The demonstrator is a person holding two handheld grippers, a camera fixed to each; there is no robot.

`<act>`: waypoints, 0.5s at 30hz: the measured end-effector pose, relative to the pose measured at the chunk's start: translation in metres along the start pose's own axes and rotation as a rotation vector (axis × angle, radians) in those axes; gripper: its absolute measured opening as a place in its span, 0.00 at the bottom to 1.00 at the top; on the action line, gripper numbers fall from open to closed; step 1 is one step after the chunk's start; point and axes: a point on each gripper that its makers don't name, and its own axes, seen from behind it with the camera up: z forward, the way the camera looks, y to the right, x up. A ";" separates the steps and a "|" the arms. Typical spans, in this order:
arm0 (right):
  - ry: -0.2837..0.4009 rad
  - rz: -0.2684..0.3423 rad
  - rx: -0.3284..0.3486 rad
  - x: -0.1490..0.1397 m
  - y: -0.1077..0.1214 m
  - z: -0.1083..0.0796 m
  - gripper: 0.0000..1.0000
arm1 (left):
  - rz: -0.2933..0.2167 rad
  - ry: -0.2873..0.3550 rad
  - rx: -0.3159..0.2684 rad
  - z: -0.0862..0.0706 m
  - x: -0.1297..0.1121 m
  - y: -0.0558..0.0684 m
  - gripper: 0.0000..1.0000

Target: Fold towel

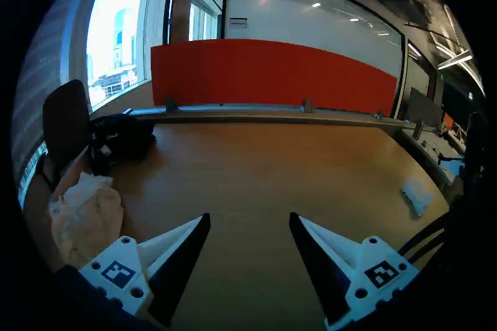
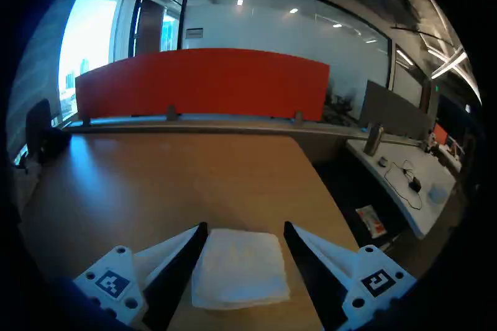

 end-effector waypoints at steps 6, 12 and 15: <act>0.082 0.041 -0.002 0.027 -0.004 -0.003 0.96 | -0.002 0.048 0.014 0.003 0.015 -0.009 0.94; 0.136 0.060 -0.024 0.043 -0.004 -0.004 0.96 | -0.004 0.112 0.031 0.004 0.037 -0.017 0.94; 0.154 0.069 -0.023 0.048 -0.007 -0.004 0.97 | -0.003 0.154 0.036 0.002 0.050 -0.020 0.94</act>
